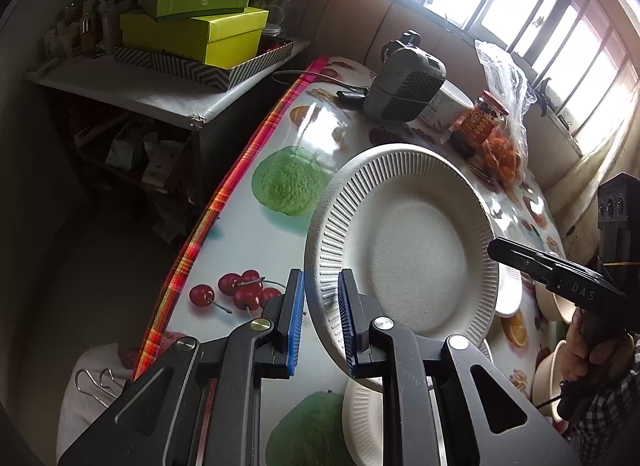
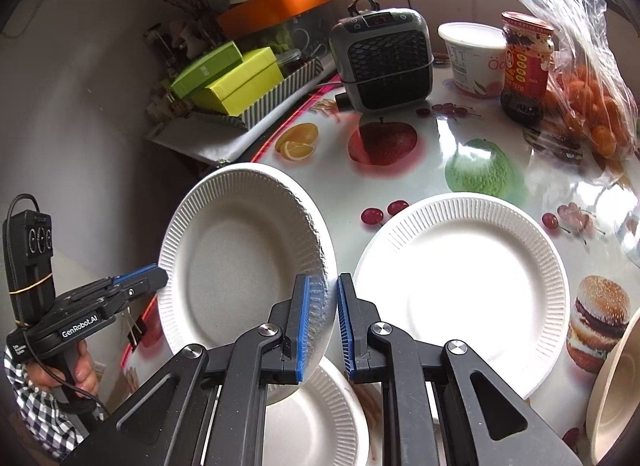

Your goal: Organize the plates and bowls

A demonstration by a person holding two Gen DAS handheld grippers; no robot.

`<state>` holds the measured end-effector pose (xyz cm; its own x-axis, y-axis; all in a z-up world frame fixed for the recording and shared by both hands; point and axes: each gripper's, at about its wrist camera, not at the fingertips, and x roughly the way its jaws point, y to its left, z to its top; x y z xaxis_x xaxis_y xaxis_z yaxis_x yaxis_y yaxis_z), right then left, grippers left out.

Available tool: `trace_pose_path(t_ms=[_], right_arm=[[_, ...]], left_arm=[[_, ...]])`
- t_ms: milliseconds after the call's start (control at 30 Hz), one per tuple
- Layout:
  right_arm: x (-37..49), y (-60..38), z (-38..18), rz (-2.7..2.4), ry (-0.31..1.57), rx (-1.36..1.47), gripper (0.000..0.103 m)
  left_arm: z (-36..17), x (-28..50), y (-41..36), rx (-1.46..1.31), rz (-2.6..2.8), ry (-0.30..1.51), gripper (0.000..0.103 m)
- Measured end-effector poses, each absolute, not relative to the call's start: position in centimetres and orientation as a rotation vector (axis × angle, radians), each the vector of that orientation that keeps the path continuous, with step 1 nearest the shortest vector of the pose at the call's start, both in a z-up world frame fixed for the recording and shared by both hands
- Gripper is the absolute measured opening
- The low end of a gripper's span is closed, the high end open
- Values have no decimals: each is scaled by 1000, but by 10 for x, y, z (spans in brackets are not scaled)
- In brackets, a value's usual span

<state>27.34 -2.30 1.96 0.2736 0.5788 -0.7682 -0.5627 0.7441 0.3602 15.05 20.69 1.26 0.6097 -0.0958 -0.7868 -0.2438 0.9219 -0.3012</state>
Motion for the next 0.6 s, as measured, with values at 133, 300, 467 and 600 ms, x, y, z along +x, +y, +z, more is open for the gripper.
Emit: trace_pose_path(t_ms=[133,300,467,600], right_arm=[[259,-31,20,765,1043,22,14],[240,-45,20,763,1046,37,14],[222,-60,16,745,1059,46,14],[210,-69,10,726,1078,48,14]], left_arm=[[14,140,200,-388,81,919,18],[12,129,192,-379,70,934,18],[8,121,184,-386,47,946,18],[4,115,173,-368,33,958,18]])
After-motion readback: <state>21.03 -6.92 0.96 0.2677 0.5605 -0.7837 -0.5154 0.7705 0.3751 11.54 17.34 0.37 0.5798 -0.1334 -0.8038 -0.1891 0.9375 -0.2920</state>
